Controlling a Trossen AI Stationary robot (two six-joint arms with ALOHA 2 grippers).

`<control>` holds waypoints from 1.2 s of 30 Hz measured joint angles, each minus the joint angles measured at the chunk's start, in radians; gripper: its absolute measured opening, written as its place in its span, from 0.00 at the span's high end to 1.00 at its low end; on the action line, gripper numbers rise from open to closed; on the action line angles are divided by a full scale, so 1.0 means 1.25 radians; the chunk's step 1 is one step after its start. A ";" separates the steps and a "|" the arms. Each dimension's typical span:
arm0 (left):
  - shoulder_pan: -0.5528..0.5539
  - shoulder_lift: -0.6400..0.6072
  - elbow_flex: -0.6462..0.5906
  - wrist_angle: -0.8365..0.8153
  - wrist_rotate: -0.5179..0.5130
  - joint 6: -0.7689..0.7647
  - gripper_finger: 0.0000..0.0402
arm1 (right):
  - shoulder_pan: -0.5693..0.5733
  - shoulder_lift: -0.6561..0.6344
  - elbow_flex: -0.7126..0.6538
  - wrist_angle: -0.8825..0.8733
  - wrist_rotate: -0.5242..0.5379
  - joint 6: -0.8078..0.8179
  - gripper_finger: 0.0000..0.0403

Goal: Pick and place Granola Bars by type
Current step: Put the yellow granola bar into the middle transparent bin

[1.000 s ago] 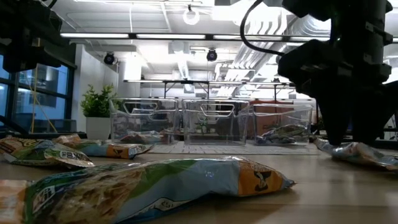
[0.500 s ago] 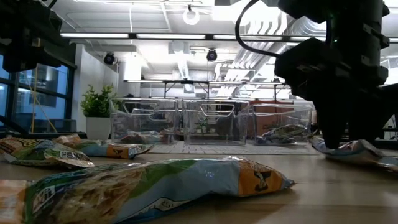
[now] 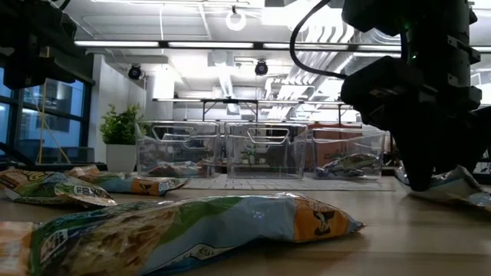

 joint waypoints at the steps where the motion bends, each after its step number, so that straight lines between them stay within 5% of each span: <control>1: 0.000 0.000 0.000 0.000 0.000 0.000 0.49 | 0.000 0.000 0.000 0.000 0.002 0.000 0.65; 10: 0.000 0.000 0.000 0.000 0.000 0.002 0.49 | -0.009 -0.022 0.002 0.057 0.023 -0.022 0.83; 18: 0.000 0.000 0.000 0.001 0.001 0.001 0.49 | -0.088 -0.140 0.006 0.166 0.146 -0.153 0.86; 25: 0.000 0.000 0.000 0.001 0.004 0.000 0.49 | -0.294 -0.204 0.171 0.059 0.187 -0.463 0.86; 36: 0.000 0.000 0.000 0.001 0.004 -0.002 0.49 | -0.654 -0.053 0.489 -0.151 0.048 -0.809 0.86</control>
